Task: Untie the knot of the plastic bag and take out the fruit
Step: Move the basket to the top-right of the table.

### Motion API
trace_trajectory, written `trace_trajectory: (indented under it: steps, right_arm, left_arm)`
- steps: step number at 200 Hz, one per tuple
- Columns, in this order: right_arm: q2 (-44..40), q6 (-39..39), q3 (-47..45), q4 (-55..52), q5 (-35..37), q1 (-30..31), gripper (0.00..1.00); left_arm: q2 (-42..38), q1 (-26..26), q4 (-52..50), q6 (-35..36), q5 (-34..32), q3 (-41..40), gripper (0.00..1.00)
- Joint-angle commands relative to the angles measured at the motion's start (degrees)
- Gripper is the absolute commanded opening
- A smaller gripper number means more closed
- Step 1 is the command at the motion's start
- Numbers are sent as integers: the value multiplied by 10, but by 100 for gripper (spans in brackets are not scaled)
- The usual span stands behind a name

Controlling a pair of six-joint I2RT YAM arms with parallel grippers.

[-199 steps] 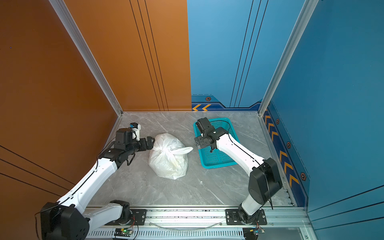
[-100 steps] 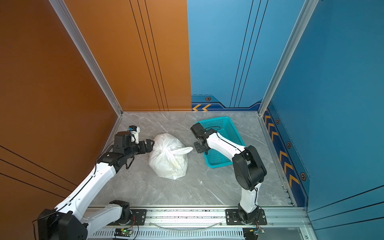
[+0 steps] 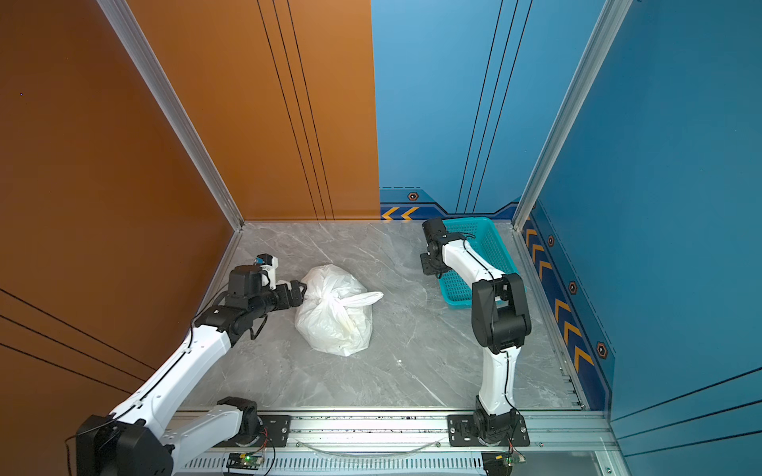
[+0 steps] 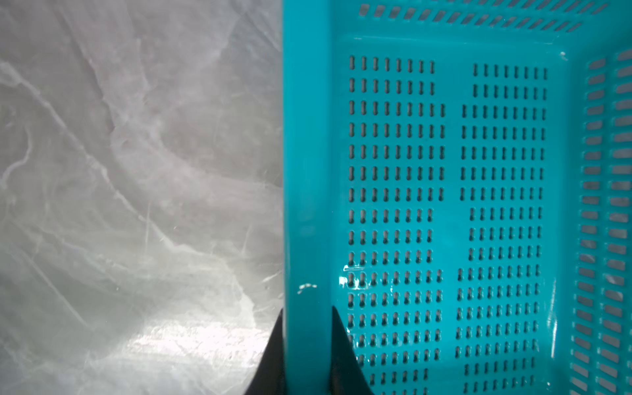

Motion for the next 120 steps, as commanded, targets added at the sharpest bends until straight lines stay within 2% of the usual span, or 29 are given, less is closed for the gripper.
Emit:
trace_trajectory:
  steps: [1, 31, 39, 55, 63, 68, 76, 96, 120]
  right_arm:
    - [52, -16, 48, 13, -24, -17, 6]
    - [97, -15, 102, -1, -16, -30, 7]
    - [103, -17, 111, -2, -13, -31, 10]
    - [102, -17, 116, -10, -19, -28, 30]
    - [91, -17, 110, -11, -22, -25, 43]
    - [80, -19, 103, -10, -21, -20, 55]
    - [64, -23, 97, -10, -20, -11, 65]
    - [8, -40, 59, -10, -3, 22, 82]
    - [-53, -42, 27, -16, 9, 66, 91]
  left_arm:
    - [-9, -5, 9, -5, 11, -5, 98]
    - [-18, -6, 1, -4, 9, -7, 98]
    - [-20, -5, -1, -3, 8, -9, 98]
    - [-25, -6, -8, 0, 4, -9, 98]
    - [-28, -6, -14, 1, 2, -8, 98]
    - [-30, -6, -16, 2, 2, -9, 98]
    - [-34, -6, -20, 4, -1, -10, 98]
    - [-47, -5, -23, 8, -1, -15, 98]
    - [-59, -4, -37, 8, 4, -12, 98]
